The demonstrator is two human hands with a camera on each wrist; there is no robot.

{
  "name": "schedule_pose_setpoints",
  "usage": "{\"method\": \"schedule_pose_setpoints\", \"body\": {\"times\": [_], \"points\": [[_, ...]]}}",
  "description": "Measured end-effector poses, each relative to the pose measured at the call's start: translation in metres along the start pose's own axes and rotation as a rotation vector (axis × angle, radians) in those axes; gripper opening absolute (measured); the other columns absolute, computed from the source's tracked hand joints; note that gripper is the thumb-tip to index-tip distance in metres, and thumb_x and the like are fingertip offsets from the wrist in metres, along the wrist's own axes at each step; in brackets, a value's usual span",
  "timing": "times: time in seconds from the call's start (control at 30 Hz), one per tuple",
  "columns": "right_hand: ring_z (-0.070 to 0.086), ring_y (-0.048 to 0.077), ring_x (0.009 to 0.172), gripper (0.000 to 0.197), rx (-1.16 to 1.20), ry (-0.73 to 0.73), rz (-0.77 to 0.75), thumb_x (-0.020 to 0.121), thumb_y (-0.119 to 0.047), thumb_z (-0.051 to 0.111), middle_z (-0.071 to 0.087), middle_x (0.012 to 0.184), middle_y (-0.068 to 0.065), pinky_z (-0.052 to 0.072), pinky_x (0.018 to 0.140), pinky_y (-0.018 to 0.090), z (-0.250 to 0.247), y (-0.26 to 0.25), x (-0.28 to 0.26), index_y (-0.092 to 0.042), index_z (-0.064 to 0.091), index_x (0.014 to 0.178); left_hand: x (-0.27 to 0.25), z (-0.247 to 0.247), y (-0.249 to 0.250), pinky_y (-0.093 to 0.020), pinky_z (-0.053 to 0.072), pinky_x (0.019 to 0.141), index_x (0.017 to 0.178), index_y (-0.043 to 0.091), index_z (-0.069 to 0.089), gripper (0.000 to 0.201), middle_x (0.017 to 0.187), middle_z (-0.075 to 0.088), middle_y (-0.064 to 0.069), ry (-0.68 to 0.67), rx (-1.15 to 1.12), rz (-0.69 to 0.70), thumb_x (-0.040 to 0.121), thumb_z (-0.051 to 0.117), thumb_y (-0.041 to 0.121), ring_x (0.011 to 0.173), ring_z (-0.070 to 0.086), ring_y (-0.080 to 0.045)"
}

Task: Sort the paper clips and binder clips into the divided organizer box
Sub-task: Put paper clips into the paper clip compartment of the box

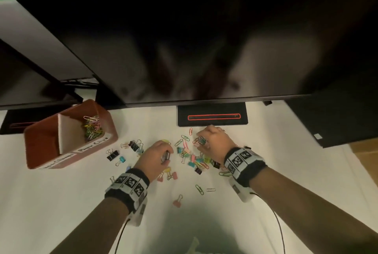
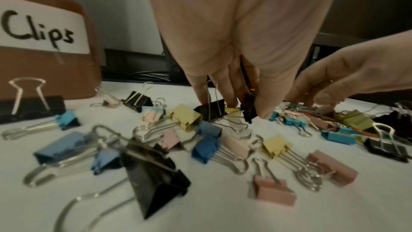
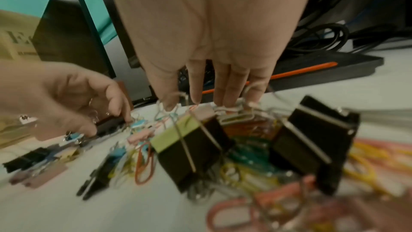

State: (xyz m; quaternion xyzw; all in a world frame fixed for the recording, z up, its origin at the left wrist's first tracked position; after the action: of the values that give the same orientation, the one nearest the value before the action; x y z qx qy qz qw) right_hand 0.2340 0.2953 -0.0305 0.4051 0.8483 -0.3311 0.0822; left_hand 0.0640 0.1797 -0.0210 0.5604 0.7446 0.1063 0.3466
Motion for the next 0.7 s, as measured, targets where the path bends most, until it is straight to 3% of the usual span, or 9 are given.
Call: {"method": "schedule_pose_setpoints", "body": {"times": [0.1, 0.17, 0.27, 0.33, 0.47, 0.53, 0.63, 0.7], "points": [[0.05, 0.023, 0.112, 0.051, 0.033, -0.033, 0.047, 0.083, -0.021, 0.064, 0.044, 0.125, 0.002, 0.047, 0.098, 0.035, 0.008, -0.002, 0.003, -0.022, 0.045, 0.131, 0.0, -0.007, -0.008, -0.016, 0.042, 0.09, 0.105, 0.02, 0.059, 0.031, 0.115, 0.053, 0.003, 0.083, -0.029, -0.058, 0.081, 0.061, 0.002, 0.095, 0.056, -0.01], [0.049, 0.022, 0.116, 0.055, 0.081, -0.034, 0.05, 0.083, -0.009, 0.061, 0.044, 0.128, 0.002, 0.046, 0.1, 0.033, 0.012, -0.001, -0.001, -0.024, 0.043, 0.133, -0.001, -0.009, -0.011, -0.017, 0.042, 0.09, 0.111, 0.022, 0.057, 0.035, 0.119, 0.052, 0.003, 0.108, -0.01, -0.084, 0.081, 0.061, 0.004, 0.097, 0.056, -0.011], [0.047, 0.019, 0.118, 0.057, 0.167, 0.011, 0.058, 0.083, 0.003, 0.055, 0.046, 0.127, 0.0, 0.043, 0.099, 0.026, 0.011, 0.007, -0.013, -0.026, 0.044, 0.132, 0.003, -0.012, -0.004, -0.035, 0.044, 0.101, 0.114, 0.024, 0.056, 0.032, 0.122, 0.053, 0.004, 0.157, 0.048, -0.081, 0.083, 0.061, 0.015, 0.11, 0.055, -0.016], [0.048, 0.017, 0.117, 0.056, 0.216, 0.064, 0.058, 0.084, 0.005, 0.052, 0.047, 0.126, 0.0, 0.041, 0.098, 0.023, 0.005, 0.014, -0.024, -0.024, 0.045, 0.131, 0.01, -0.015, 0.008, -0.041, 0.045, 0.098, 0.114, 0.024, 0.055, 0.028, 0.119, 0.055, 0.003, 0.193, 0.055, -0.077, 0.086, 0.058, 0.022, 0.107, 0.056, -0.017], [0.05, 0.015, 0.114, 0.054, 0.243, 0.088, 0.099, 0.086, 0.007, 0.049, 0.048, 0.124, 0.002, 0.038, 0.095, 0.016, -0.007, 0.033, -0.042, -0.022, 0.045, 0.131, 0.033, -0.007, 0.027, -0.037, 0.049, 0.09, 0.117, 0.02, 0.052, 0.032, 0.118, 0.055, 0.0, 0.157, 0.046, -0.136, 0.087, 0.057, 0.031, 0.101, 0.057, -0.018], [0.051, 0.019, 0.114, 0.052, 0.195, 0.071, 0.139, 0.085, 0.004, 0.051, 0.049, 0.125, 0.003, 0.042, 0.097, 0.022, -0.008, 0.044, -0.047, -0.023, 0.047, 0.129, 0.044, 0.001, 0.033, -0.04, 0.049, 0.09, 0.117, 0.02, 0.051, 0.039, 0.117, 0.054, -0.001, 0.112, 0.07, -0.189, 0.084, 0.059, 0.039, 0.101, 0.057, -0.019], [0.048, 0.022, 0.115, 0.041, 0.032, 0.178, 0.151, 0.085, -0.012, 0.057, 0.052, 0.125, 0.0, 0.042, 0.1, 0.034, -0.016, 0.048, -0.048, -0.025, 0.052, 0.124, 0.054, 0.011, 0.04, -0.041, 0.051, 0.087, 0.118, 0.017, 0.048, 0.054, 0.115, 0.052, -0.002, 0.061, 0.161, -0.269, 0.077, 0.064, 0.05, 0.1, 0.058, -0.022], [0.047, 0.021, 0.116, 0.04, 0.004, 0.202, 0.109, 0.085, -0.022, 0.059, 0.053, 0.126, -0.002, 0.04, 0.101, 0.037, -0.019, 0.037, -0.041, -0.027, 0.051, 0.124, 0.059, 0.015, 0.04, -0.041, 0.052, 0.087, 0.118, 0.013, 0.047, 0.06, 0.115, 0.052, -0.006, 0.038, 0.172, -0.302, 0.075, 0.068, 0.048, 0.1, 0.058, -0.025]]}}
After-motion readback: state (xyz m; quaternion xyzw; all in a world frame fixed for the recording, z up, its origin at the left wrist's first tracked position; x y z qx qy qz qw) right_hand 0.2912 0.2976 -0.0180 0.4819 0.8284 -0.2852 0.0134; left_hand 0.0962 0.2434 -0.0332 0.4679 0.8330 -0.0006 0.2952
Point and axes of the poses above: each hand's wrist, its own x-axis towards the middle knuckle, its own z-axis out of the palm, y = z × x, the point moved 4 cm from there along x, towards the middle knuckle
